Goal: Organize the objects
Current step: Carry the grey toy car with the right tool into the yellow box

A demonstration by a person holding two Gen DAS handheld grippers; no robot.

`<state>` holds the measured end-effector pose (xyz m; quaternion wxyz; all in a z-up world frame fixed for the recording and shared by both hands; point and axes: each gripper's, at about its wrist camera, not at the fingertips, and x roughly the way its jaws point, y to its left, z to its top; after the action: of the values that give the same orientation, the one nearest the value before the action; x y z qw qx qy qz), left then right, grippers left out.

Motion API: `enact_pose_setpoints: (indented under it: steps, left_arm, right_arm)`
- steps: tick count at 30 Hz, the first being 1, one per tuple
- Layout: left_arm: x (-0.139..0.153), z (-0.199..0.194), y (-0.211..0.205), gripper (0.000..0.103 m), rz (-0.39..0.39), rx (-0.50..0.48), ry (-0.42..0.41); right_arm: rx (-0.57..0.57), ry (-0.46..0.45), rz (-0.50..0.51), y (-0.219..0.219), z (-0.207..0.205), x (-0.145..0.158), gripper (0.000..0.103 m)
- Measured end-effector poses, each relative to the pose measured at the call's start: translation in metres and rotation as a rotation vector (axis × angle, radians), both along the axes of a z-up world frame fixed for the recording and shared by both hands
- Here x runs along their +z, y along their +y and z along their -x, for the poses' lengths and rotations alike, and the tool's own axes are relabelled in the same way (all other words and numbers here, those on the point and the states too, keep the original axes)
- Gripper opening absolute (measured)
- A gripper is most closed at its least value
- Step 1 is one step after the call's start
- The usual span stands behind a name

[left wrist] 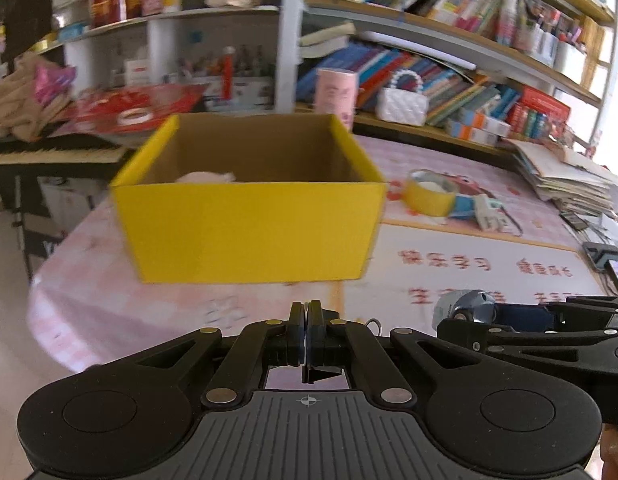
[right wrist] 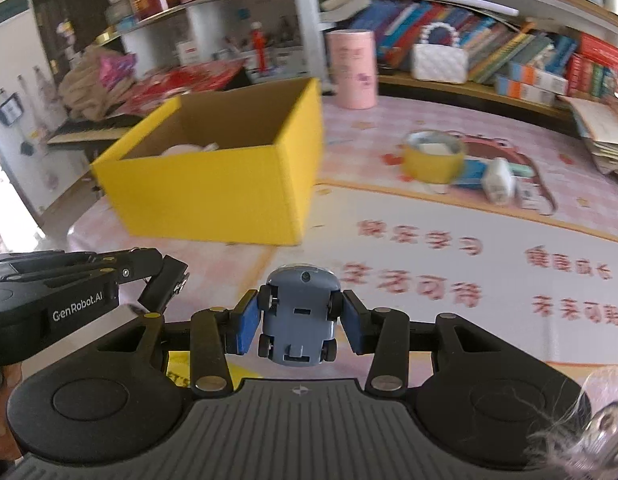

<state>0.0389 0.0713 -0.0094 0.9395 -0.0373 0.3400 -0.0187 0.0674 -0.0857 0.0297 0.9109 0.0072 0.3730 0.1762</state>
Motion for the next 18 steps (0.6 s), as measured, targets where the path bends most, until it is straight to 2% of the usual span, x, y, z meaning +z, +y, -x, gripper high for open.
enact_pose_setpoints:
  steps: [9, 18]
  left_arm:
    - [0.003, 0.031, 0.050, 0.000, -0.005, 0.045, -0.010]
    - [0.009, 0.045, 0.078, 0.000, -0.002, 0.039, -0.049]
  right_arm:
    - [0.048, 0.004, -0.007, 0.056, 0.028, -0.001, 0.041]
    - [0.042, -0.024, -0.005, 0.087, 0.044, 0.005, 0.041]
